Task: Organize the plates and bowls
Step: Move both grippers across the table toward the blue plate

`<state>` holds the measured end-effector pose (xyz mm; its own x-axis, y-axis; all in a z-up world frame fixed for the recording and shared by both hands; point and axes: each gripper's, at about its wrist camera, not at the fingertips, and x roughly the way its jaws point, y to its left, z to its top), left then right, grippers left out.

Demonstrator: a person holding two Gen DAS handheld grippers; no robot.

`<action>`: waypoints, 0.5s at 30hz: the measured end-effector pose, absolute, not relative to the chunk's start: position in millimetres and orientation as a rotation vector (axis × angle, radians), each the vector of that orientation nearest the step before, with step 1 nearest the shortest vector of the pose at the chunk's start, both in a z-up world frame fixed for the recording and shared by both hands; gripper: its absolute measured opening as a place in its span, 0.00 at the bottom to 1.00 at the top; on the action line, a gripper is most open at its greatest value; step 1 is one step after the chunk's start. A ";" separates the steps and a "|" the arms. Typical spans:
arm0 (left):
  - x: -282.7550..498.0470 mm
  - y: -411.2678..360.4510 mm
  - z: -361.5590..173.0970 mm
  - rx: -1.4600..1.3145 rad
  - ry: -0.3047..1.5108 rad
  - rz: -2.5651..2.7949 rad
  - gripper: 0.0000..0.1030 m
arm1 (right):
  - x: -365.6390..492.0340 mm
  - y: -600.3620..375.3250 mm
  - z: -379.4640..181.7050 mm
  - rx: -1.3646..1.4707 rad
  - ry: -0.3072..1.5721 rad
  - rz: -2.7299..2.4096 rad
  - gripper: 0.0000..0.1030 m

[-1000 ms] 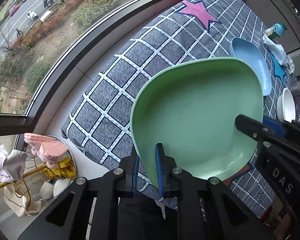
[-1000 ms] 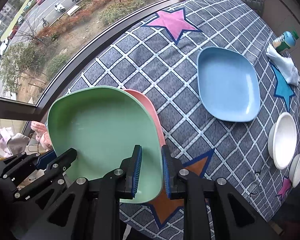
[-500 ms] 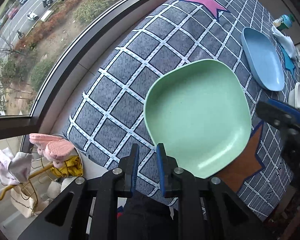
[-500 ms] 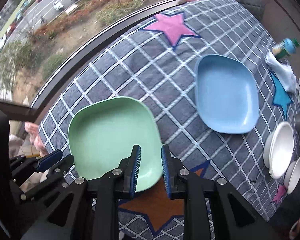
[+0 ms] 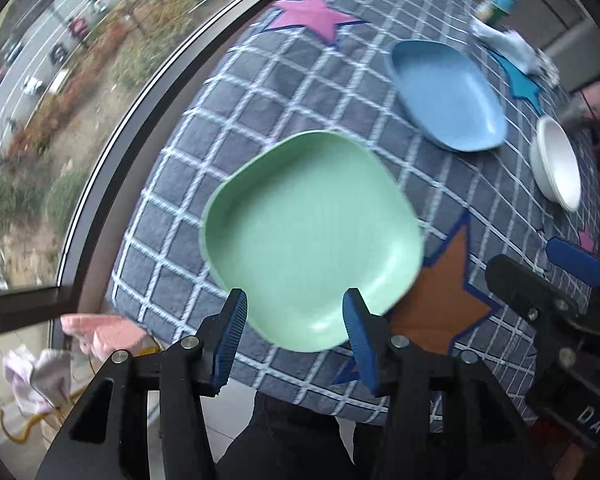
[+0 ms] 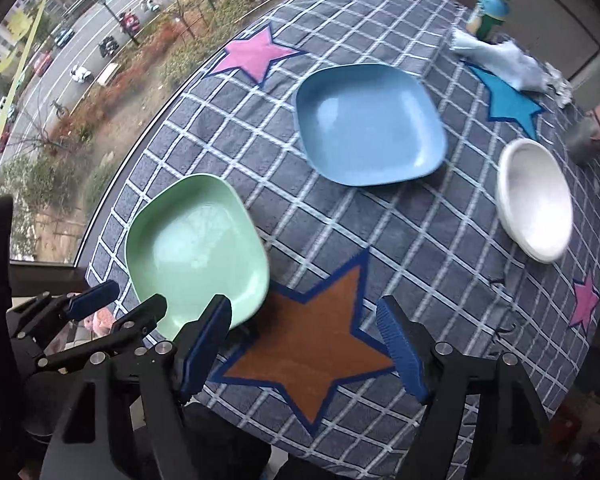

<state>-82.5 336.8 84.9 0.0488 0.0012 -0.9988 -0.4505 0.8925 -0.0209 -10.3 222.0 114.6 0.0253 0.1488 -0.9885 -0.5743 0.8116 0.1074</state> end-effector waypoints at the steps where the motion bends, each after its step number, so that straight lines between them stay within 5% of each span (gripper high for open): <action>1: -80.4 333.0 85.9 -0.363 1.493 0.350 0.52 | -9.6 215.1 116.5 -0.349 1.445 0.565 0.75; 15: -33.2 258.0 121.9 -0.273 1.475 0.261 0.54 | 18.6 121.2 132.8 -0.221 1.480 0.388 0.75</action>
